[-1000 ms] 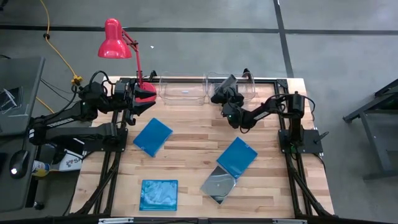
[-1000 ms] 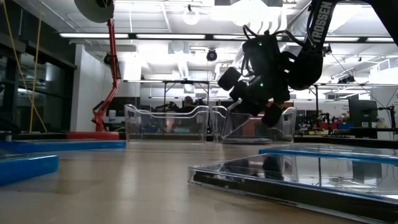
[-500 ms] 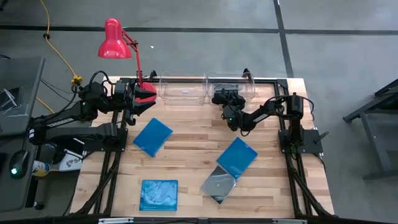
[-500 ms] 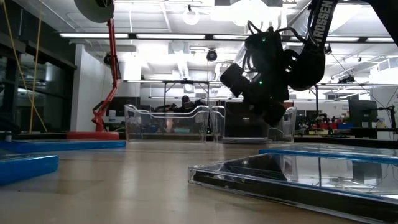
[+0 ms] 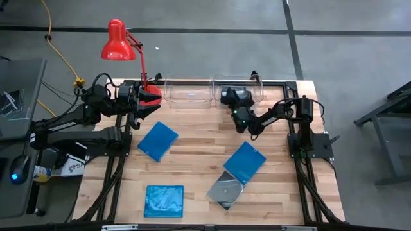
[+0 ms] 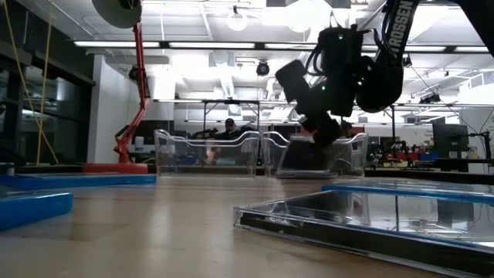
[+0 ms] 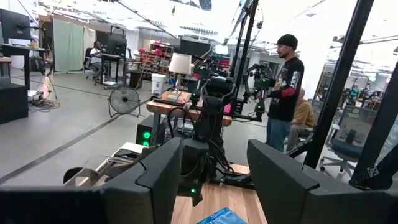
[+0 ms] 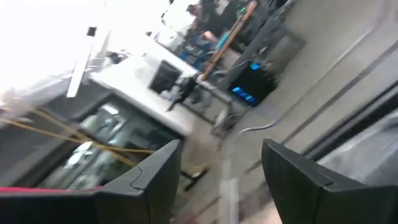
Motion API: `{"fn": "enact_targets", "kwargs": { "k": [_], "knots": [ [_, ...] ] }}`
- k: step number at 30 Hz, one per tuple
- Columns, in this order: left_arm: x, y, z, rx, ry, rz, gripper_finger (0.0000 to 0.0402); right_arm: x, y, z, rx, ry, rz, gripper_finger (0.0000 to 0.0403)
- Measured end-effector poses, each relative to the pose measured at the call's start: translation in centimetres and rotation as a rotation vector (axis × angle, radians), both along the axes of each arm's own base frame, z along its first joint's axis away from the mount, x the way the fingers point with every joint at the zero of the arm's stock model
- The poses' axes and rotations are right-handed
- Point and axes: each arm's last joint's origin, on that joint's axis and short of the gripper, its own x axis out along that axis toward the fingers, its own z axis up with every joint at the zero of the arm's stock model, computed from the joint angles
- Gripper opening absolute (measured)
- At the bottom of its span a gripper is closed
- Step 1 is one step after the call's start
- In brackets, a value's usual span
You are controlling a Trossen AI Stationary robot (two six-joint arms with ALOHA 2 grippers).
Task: Pick & place jewel cases by type
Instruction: Put the top black cd case into the right transparent bin, then put the top left blue cd case into the left transparent bin
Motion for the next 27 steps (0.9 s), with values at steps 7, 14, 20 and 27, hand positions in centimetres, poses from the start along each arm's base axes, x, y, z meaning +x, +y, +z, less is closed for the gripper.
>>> {"fn": "enact_targets", "kwargs": {
  "k": [7,14,20,27],
  "knots": [
    [0.0,0.0,0.0,0.000,-0.001,0.000,0.0182,0.0,0.2,2.0,-0.089,-0.120,0.118,0.0206],
    [0.0,0.0,0.0,0.000,0.000,-0.005,0.0182,-0.2,0.4,6.6,-0.226,-0.156,0.263,0.0203],
    [0.0,0.0,0.0,0.001,0.000,-0.008,0.0182,-1.7,1.3,13.2,-0.493,-0.161,0.410,0.0193],
    [0.0,0.0,0.0,0.001,-0.001,-0.008,0.0182,-5.1,3.4,19.2,-0.648,-0.110,0.569,0.0174]
  ]
}}
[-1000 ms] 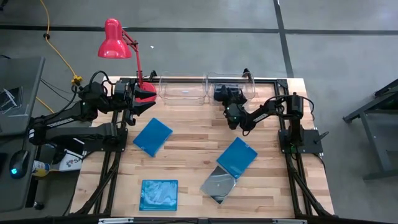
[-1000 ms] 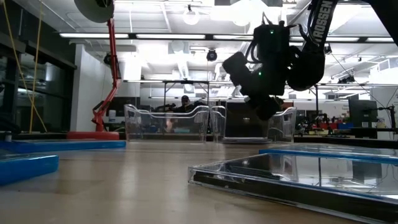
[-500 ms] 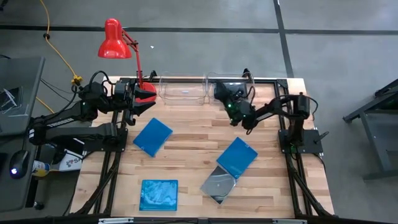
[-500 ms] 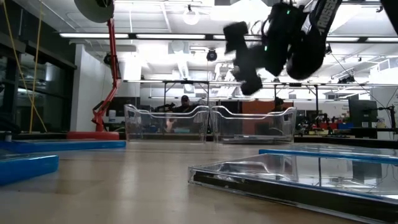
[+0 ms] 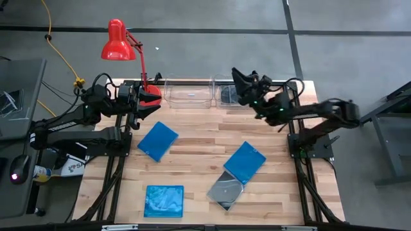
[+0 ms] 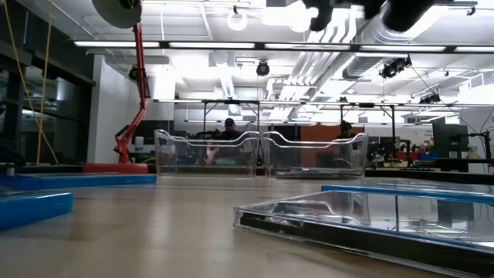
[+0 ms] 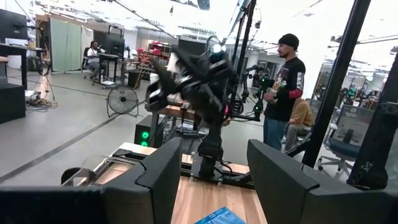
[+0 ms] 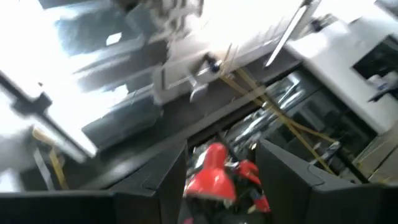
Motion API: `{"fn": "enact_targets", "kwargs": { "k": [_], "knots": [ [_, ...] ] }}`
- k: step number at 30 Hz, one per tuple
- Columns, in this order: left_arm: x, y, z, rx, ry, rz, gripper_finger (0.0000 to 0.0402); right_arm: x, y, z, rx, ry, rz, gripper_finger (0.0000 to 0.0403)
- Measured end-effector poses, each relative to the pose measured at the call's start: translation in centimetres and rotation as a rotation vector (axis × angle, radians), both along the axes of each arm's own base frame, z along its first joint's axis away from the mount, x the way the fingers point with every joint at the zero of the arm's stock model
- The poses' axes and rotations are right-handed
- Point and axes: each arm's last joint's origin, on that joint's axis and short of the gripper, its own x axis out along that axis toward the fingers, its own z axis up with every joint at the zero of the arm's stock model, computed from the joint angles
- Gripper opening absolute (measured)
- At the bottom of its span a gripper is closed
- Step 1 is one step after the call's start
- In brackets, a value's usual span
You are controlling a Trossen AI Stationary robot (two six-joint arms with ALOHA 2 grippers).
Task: Pick & place jewel cases by type
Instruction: Put the top left blue cd case into the left transparent bin
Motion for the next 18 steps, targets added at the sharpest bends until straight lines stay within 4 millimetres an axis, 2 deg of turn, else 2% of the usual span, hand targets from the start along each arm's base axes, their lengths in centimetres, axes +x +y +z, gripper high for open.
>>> {"fn": "enact_targets", "kwargs": {
  "k": [7,18],
  "knots": [
    [0.0,0.0,0.0,0.000,0.000,0.000,0.0182,-3.4,2.7,3.2,-0.082,0.136,0.065,0.0148],
    [0.0,0.0,0.0,-0.001,0.003,0.000,0.0182,-7.1,5.8,5.4,-0.164,0.159,0.244,0.0129]
  ]
}}
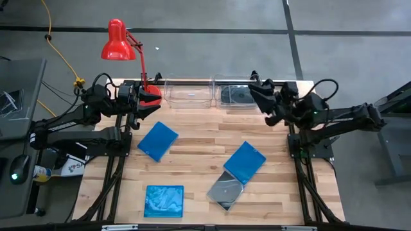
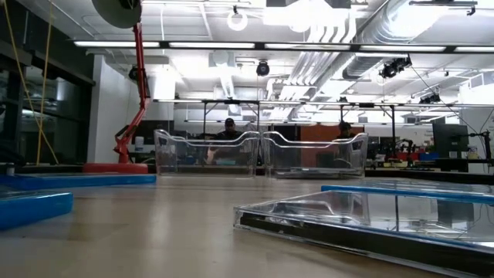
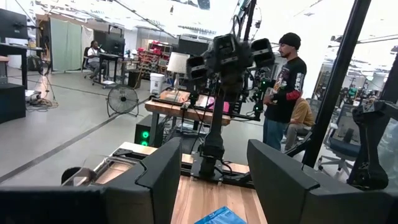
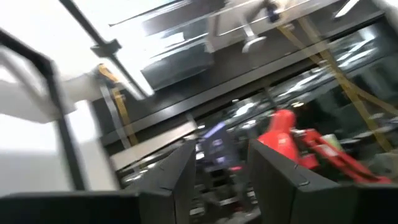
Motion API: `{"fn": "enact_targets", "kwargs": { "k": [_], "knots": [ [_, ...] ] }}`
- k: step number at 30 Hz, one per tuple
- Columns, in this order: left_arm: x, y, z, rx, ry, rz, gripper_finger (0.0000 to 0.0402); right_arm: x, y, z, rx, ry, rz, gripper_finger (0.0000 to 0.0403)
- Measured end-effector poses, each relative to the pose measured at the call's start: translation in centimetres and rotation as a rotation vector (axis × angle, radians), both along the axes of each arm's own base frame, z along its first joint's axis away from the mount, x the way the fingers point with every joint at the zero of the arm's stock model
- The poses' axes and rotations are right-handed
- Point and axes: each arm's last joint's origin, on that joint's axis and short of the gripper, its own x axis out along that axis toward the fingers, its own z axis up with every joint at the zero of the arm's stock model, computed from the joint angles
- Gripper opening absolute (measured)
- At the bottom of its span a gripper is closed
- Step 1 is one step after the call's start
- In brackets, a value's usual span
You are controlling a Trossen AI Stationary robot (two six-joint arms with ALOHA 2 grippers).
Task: Pick & place jewel cases by type
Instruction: Put the top left blue cd case into the left transparent bin
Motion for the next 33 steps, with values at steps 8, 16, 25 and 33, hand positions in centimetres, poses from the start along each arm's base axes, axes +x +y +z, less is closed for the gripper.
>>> {"fn": "enact_targets", "kwargs": {
  "k": [8,16,25,33],
  "knots": [
    [0.2,0.0,-0.8,-0.036,0.075,-0.002,0.0182,-1.1,2.3,0.1,-0.044,0.043,0.213,0.0129],
    [1.0,0.2,-1.4,-0.124,0.135,-0.025,0.0182,-1.8,3.4,-1.3,-0.022,0.267,0.294,0.0129],
    [3.0,-0.8,-4.0,-0.312,0.361,-0.004,0.0182,-1.7,3.5,-3.4,0.023,0.493,0.291,0.0129],
    [2.5,-3.5,-4.7,-0.380,0.418,0.092,0.0182,-1.6,3.6,-4.0,0.014,0.558,0.304,0.0129]
  ]
}}
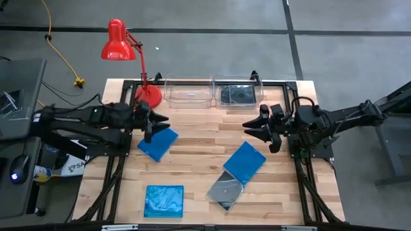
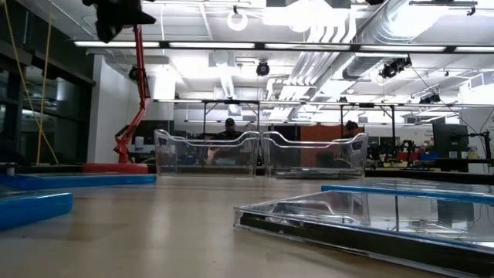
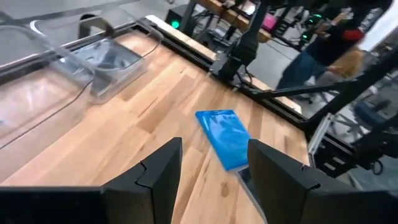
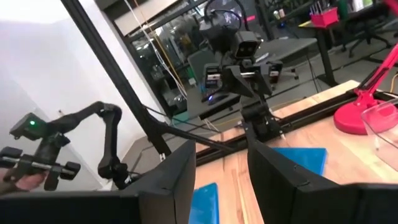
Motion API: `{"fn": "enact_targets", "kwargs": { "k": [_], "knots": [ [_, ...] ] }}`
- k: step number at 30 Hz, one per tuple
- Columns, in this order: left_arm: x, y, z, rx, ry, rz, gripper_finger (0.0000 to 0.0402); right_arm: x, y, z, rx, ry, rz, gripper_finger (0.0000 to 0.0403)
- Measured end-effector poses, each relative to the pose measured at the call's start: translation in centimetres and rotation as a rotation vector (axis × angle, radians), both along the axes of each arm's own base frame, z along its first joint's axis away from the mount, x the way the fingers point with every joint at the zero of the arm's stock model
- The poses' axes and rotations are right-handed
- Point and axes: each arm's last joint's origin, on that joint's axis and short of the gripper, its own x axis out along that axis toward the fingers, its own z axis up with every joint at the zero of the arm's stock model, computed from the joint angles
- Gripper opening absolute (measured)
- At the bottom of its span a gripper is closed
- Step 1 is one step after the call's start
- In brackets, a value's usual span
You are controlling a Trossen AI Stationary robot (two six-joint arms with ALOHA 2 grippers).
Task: Pick & place jewel cases by type
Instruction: Put the top left blue cd case into the left transparent bin
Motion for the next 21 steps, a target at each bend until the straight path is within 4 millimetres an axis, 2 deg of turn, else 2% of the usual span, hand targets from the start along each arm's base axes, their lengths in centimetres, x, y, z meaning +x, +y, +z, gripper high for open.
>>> {"fn": "enact_targets", "kwargs": {
  "k": [6,12,21],
  "knots": [
    [-0.7,-1.8,-1.1,-0.053,0.086,0.078,0.0182,0.0,0.0,-0.3,-0.006,0.027,0.002,0.0129],
    [-1.5,-2.9,-3.4,-0.101,0.269,0.204,0.0182,0.0,0.0,-0.5,-0.010,0.048,0.002,0.0129],
    [-2.6,-2.9,-7.4,-0.185,0.758,0.419,0.0182,0.0,0.0,-0.5,-0.007,0.050,-0.005,0.0129]
  ]
}}
